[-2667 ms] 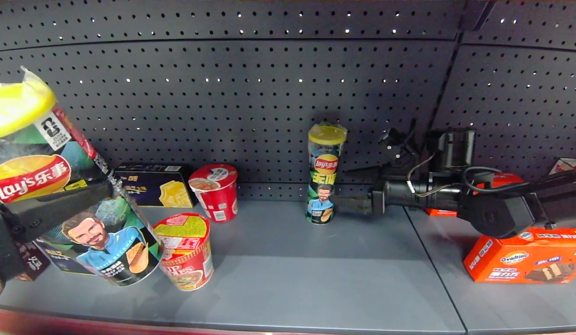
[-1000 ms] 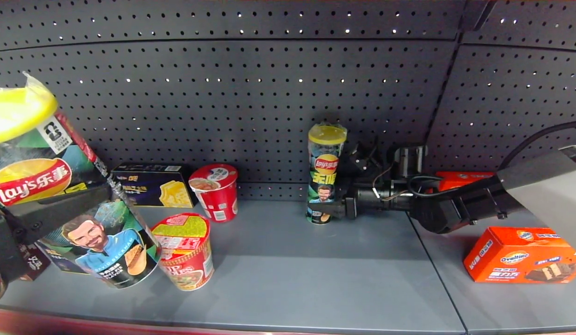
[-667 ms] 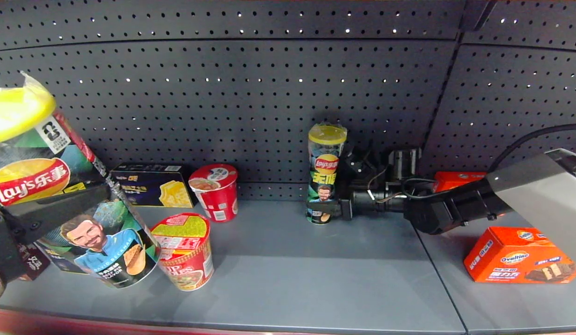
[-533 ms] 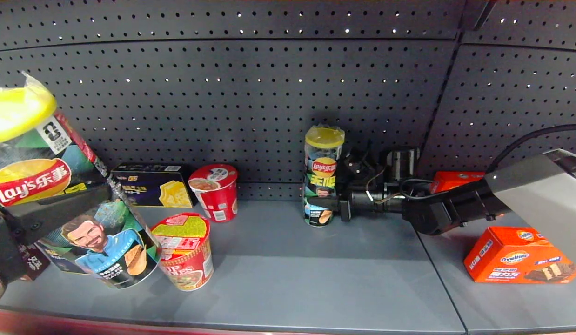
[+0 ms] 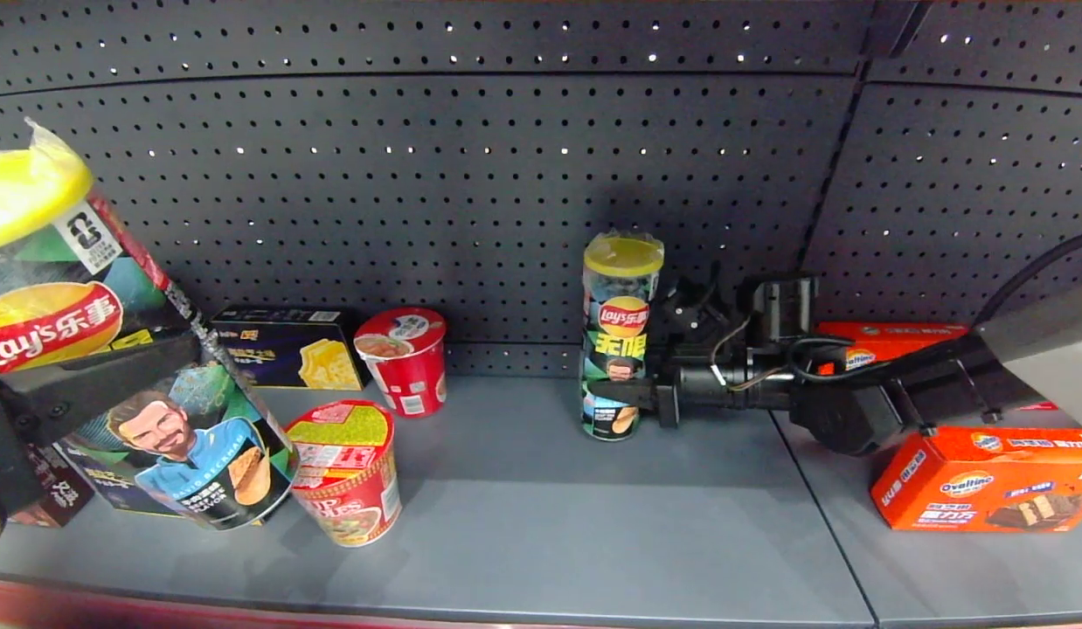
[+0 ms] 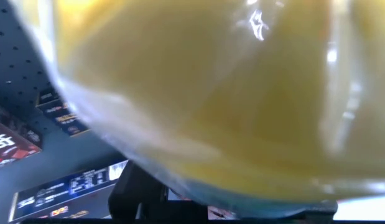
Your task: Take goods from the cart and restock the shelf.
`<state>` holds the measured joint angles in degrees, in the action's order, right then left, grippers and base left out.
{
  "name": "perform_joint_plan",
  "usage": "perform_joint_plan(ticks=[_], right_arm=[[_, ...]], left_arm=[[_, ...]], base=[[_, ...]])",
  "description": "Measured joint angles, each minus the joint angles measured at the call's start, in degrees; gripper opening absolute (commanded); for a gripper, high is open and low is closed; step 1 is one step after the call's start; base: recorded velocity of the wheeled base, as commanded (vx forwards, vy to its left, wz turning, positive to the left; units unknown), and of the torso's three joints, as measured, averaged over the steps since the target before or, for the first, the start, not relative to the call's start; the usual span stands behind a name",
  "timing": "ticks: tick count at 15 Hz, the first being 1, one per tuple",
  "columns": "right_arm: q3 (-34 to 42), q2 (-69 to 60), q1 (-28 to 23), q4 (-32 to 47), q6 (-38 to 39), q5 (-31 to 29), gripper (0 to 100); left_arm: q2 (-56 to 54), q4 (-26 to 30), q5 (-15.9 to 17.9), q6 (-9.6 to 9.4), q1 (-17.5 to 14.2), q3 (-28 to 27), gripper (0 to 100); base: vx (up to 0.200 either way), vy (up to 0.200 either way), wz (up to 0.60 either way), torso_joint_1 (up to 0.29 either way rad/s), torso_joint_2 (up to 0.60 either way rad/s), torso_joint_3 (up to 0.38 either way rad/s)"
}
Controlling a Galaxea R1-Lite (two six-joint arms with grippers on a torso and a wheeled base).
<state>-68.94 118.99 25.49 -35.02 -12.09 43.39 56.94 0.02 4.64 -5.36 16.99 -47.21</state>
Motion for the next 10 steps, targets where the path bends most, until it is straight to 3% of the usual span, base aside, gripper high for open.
perform_joint_plan(ticks=[4,10], right_arm=[[8.2,-7.0,2.6,-0.3,0.0,-2.7,0],[20.7,-12.7,6.4,-11.2,2.0,-6.0,0]], left_arm=[[0.0,0.0,0.0,0.01,-0.2,0.0,0],[-0.2,0.3,-0.1,0.01,-1.5,0.4,0]], base=[[0.000,0.000,0.00,0.000,0.00,0.000],[0.000,0.000,0.00,0.000,0.00,0.000]])
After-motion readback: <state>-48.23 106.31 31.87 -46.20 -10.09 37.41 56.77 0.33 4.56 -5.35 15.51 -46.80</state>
